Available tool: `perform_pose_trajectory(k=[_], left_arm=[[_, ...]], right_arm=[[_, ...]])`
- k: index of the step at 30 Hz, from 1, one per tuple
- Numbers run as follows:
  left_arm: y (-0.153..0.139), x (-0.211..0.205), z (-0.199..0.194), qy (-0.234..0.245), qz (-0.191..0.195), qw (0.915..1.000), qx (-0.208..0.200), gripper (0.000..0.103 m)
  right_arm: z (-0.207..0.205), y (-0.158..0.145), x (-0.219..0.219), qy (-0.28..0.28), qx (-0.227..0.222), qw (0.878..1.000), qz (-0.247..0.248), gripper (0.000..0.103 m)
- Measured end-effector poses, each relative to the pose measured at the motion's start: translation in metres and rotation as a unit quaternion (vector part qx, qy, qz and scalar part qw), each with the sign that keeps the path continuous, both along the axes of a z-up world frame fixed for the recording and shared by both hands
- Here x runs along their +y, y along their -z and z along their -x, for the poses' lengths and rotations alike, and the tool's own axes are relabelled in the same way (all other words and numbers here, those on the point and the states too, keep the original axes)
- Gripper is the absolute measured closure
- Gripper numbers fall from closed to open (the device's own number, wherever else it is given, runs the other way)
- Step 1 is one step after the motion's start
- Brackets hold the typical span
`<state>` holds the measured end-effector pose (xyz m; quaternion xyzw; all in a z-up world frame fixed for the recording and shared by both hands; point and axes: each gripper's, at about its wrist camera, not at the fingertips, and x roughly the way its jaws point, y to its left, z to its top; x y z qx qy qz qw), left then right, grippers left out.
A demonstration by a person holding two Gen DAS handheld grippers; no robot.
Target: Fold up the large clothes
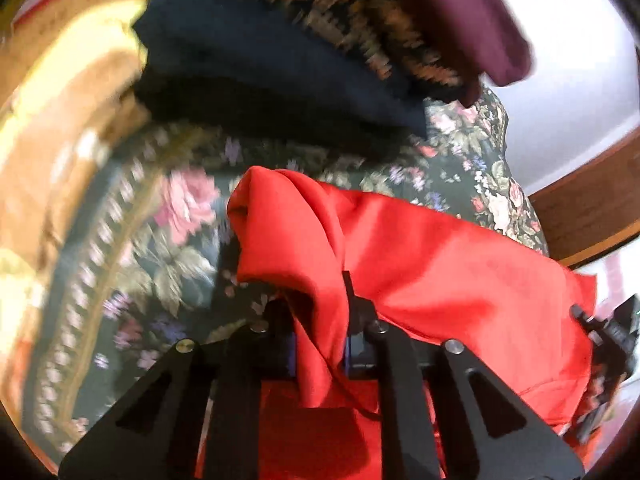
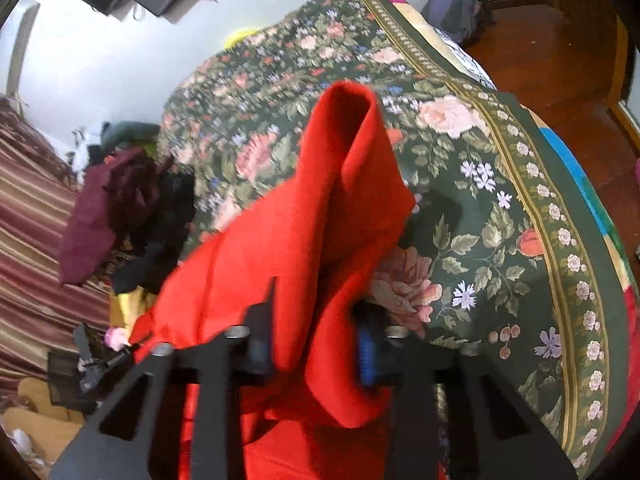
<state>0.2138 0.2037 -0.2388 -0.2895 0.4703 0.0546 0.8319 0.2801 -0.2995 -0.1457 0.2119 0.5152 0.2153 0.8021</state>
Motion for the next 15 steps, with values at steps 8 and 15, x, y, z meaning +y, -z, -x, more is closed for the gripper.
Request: perform_pose_trajectory(k=[8,15], left_arm=[[-0.091,-0.022,-0.003,0.044,-0.096,0.9901,-0.092,0.09],[-0.113,-0.029,-0.05,0.052,-0.12,0.9837,-0.123,0.09]], right_arm=[[-0.005,-0.06,0.014,-0.033,-0.091,0.995,0.022,0.091],[-0.029,-0.082,0.008,-0.01,-0.135,0.99,0.027,0.091]])
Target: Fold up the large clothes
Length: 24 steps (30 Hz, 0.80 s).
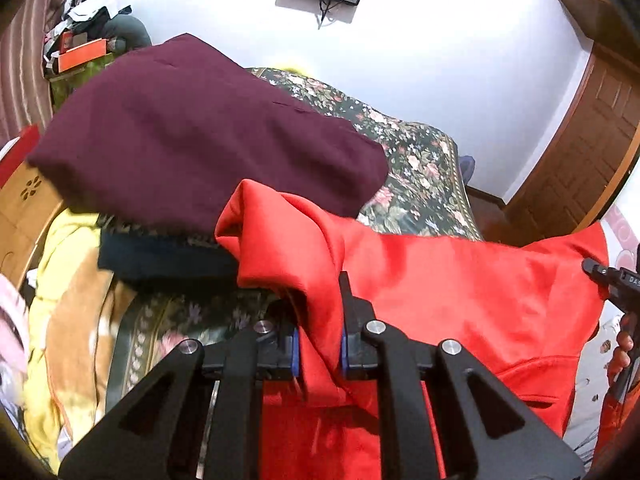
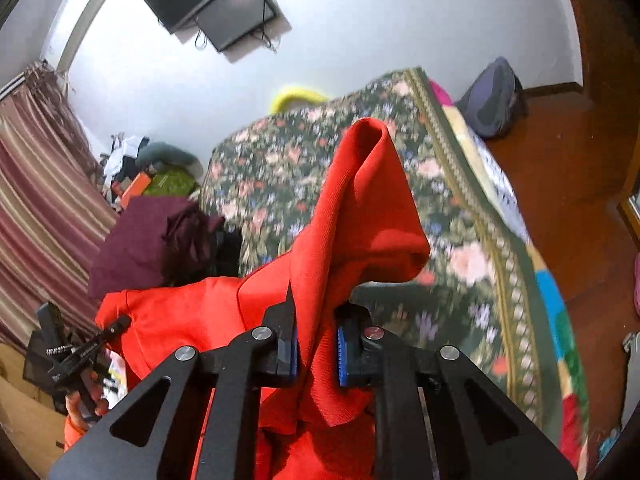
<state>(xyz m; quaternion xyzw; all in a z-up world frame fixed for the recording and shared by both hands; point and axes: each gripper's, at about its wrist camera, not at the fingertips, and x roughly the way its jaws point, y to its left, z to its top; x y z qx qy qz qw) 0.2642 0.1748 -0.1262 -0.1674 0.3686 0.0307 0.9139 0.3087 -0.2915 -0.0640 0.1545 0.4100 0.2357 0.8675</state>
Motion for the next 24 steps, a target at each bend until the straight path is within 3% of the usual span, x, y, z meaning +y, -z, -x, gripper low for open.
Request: perform_pose_trajectory(k=[8,13,20,24], left_arm=[[0.038,0.02,-0.026,0.001,0.016,0.9995,0.026,0.09],[0.067,0.021,-0.036,0.004,0.011,0.9975,0.07,0.087],[0.08,0.022,-0.035,-0.006,-0.006,0.9947,0.102,0.072],[0.071,0.025,-0.023,-0.007,-0.006,0.9951,0.099,0.069]], right_arm=[[-0.039,0.048,-0.003,0.021,0.046,0.998,0.036,0.091],[-0.052,0.078,-0.006,0.026,0.083,0.995,0.049,0.091],[-0.046,0.075,-0.013,0.02,0.098,0.992,0.081,0.082],[-0.024,0.055,-0.018,0.023,0.075,0.989,0.122,0.081]])
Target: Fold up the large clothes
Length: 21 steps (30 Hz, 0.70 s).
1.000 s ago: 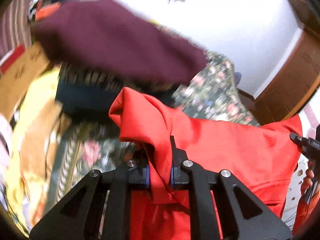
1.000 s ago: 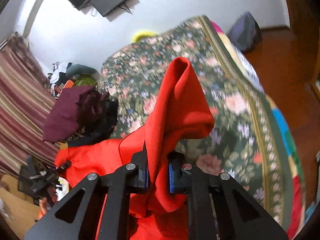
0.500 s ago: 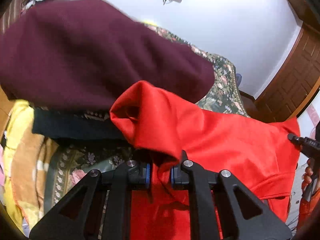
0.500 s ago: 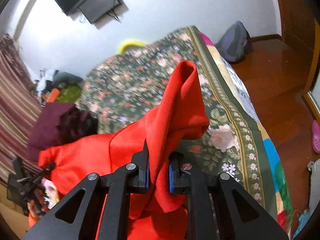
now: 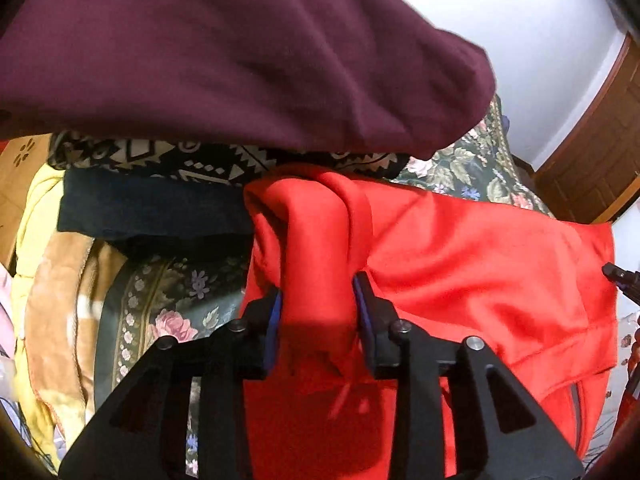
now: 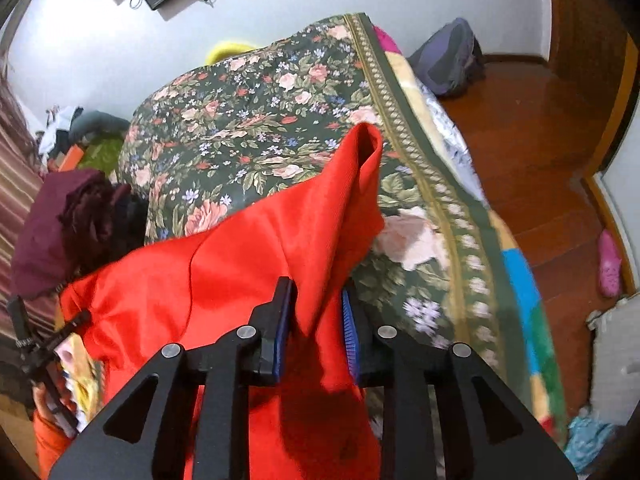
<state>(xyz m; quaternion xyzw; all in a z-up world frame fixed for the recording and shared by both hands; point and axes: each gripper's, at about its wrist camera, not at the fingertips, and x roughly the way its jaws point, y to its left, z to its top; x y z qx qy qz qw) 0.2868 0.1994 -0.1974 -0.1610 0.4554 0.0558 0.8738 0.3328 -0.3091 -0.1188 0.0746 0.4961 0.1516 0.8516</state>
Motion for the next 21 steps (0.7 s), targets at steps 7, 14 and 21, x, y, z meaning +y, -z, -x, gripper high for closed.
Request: perform_pose_trajectory(k=[7,14,21], left_arm=[[-0.029,-0.002,0.039,-0.003,-0.026,0.9996,-0.011,0.057],[-0.041,-0.002,0.092,-0.004,-0.069,0.9976,0.0,0.022],[-0.009,0.003,0.138,0.026,-0.058,0.9966,0.053,0.021]], right_arm=[[0.057,-0.037,-0.009,-0.013,-0.046,0.999,0.013,0.059],[0.12,-0.051,-0.018,-0.019,-0.07,0.997,0.038,0.035],[0.159,-0.026,-0.022,-0.01,-0.028,0.998,0.053,0.035]])
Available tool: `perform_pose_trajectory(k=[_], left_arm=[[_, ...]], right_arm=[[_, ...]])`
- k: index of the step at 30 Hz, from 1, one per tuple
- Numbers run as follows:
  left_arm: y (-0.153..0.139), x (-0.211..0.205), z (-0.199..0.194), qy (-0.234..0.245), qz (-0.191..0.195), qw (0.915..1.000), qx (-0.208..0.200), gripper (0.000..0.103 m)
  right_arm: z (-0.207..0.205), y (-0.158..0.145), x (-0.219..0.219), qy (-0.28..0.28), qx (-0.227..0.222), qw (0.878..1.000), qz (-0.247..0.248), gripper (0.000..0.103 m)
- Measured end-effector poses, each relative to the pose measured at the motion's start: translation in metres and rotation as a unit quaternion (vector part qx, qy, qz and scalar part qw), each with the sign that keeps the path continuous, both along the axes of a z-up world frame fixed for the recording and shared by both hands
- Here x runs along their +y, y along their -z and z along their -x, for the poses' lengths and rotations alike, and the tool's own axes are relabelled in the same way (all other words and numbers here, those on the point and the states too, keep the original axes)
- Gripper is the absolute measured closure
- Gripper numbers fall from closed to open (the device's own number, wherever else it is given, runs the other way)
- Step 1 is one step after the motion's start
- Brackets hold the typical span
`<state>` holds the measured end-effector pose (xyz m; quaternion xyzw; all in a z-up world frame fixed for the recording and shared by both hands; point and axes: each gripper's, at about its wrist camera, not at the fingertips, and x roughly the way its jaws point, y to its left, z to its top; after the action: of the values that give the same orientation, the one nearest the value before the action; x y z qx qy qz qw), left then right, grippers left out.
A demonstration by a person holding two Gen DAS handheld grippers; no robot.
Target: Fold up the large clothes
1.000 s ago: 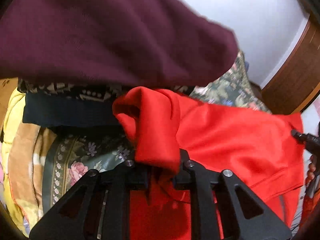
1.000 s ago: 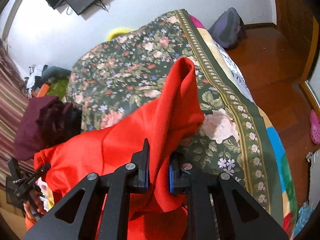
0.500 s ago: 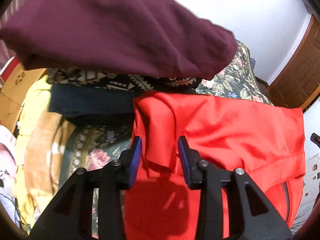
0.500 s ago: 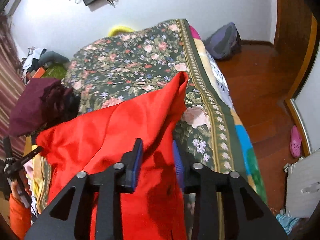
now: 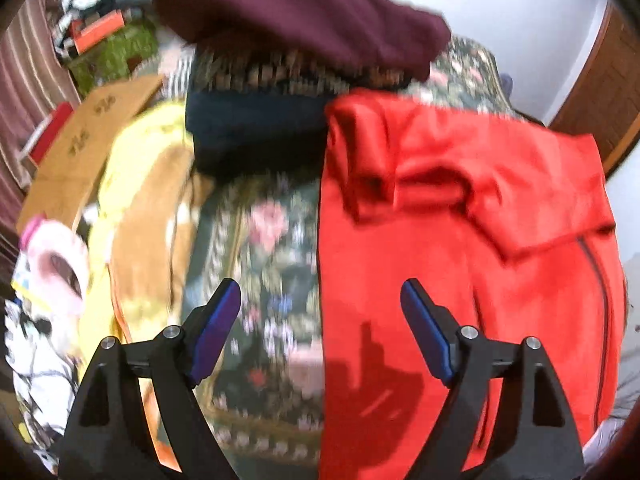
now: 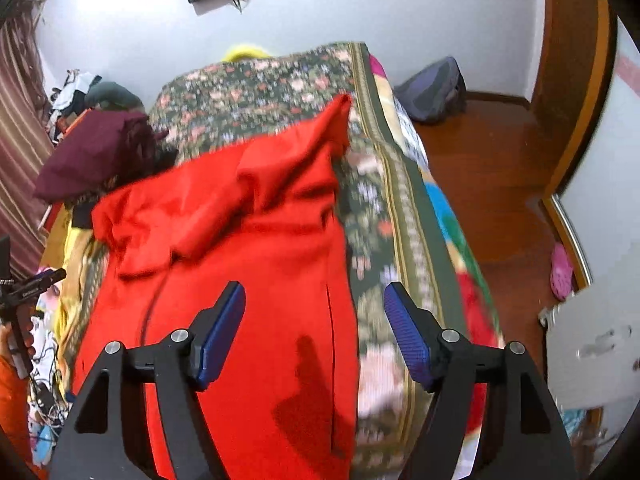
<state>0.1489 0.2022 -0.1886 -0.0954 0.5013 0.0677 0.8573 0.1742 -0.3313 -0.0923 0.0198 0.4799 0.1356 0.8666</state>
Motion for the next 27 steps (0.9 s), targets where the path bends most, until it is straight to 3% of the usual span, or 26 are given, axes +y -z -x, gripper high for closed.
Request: perform_pose_trajectory(k=[7,10,13,14,16,18,19,21,22,23,24,25,26,27], left_arm=[[0.05,0.012,0.041,-0.03,0.093,0.9941,0.048,0.022],[0.067,0.014,0.053,-0.035,0.158,0.9847,0.065,0.022],[0.09,0.006,0.059,-0.022,0.243,0.9655,0.09,0.022],[0.095,0.001,0.061,-0.019,0.255,0.9624,0.092,0.021],[0.094,-0.006,0.064,-0.022,0.253,0.9638,0.08,0.021],[0.092,-0.013,0.065,-0.01,0.289,0.9547,0.071,0.021],[0.09,-0.017,0.066,-0.004,0.299,0.952,0.066,0.021],[0.084,-0.029,0.069,0.011,0.289,0.9552,0.06,0.025],[0.079,-0.035,0.07,0.019,0.281,0.9578,0.057,0.034],[0.074,-0.038,0.071,0.025,0.279,0.9583,0.054,0.046],[0.07,-0.041,0.071,0.03,0.283,0.9574,0.051,0.056],[0.064,-0.043,0.071,0.037,0.293,0.9544,0.046,0.079],[0.058,-0.044,0.069,0.042,0.303,0.9511,0.043,0.097],[0.052,-0.043,0.064,0.045,0.31,0.949,0.039,0.099]], right_arm=[[0.028,0.047,-0.005,0.021,0.068,0.997,-0.024,0.035],[0.035,0.065,-0.006,0.023,0.097,0.995,-0.023,0.035],[0.042,0.078,-0.012,0.033,0.102,0.992,-0.06,0.031],[0.043,0.079,-0.013,0.036,0.098,0.992,-0.067,0.029],[0.042,0.079,-0.013,0.04,0.097,0.992,-0.076,0.027],[0.042,0.078,-0.012,0.036,0.099,0.991,-0.084,0.027],[0.042,0.077,-0.011,0.034,0.099,0.991,-0.085,0.029],[0.044,0.075,-0.008,0.029,0.097,0.991,-0.086,0.036],[0.045,0.073,-0.007,0.023,0.096,0.991,-0.092,0.049],[0.048,0.073,-0.005,0.018,0.096,0.99,-0.097,0.07],[0.049,0.069,-0.003,0.01,0.099,0.989,-0.11,0.081],[0.049,0.068,-0.002,0.004,0.103,0.987,-0.126,0.089],[0.049,0.064,0.0,0.001,0.1,0.985,-0.138,0.089],[0.049,0.06,0.004,-0.007,0.093,0.985,-0.145,0.089]])
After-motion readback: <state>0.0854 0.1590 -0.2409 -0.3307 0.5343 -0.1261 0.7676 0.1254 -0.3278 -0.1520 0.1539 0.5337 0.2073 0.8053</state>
